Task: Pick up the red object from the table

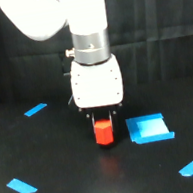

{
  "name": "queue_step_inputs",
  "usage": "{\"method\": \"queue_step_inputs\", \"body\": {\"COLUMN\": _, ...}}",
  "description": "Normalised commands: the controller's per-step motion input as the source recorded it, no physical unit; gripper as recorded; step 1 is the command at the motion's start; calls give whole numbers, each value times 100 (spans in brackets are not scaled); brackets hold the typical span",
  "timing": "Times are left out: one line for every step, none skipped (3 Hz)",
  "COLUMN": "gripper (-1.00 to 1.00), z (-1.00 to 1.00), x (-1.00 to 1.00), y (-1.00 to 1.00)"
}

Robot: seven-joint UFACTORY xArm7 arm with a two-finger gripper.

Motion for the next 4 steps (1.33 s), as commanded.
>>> {"method": "queue_step_inputs", "body": {"gripper": -100, "z": 89, "x": -30, "y": 10}}
{"method": "queue_step_inputs", "body": {"gripper": -96, "z": 91, "x": -30, "y": 3}}
{"method": "queue_step_inputs", "body": {"gripper": -95, "z": 84, "x": -30, "y": -12}}
{"method": "queue_step_inputs", "body": {"gripper": -97, "z": 82, "x": -7, "y": 2}}
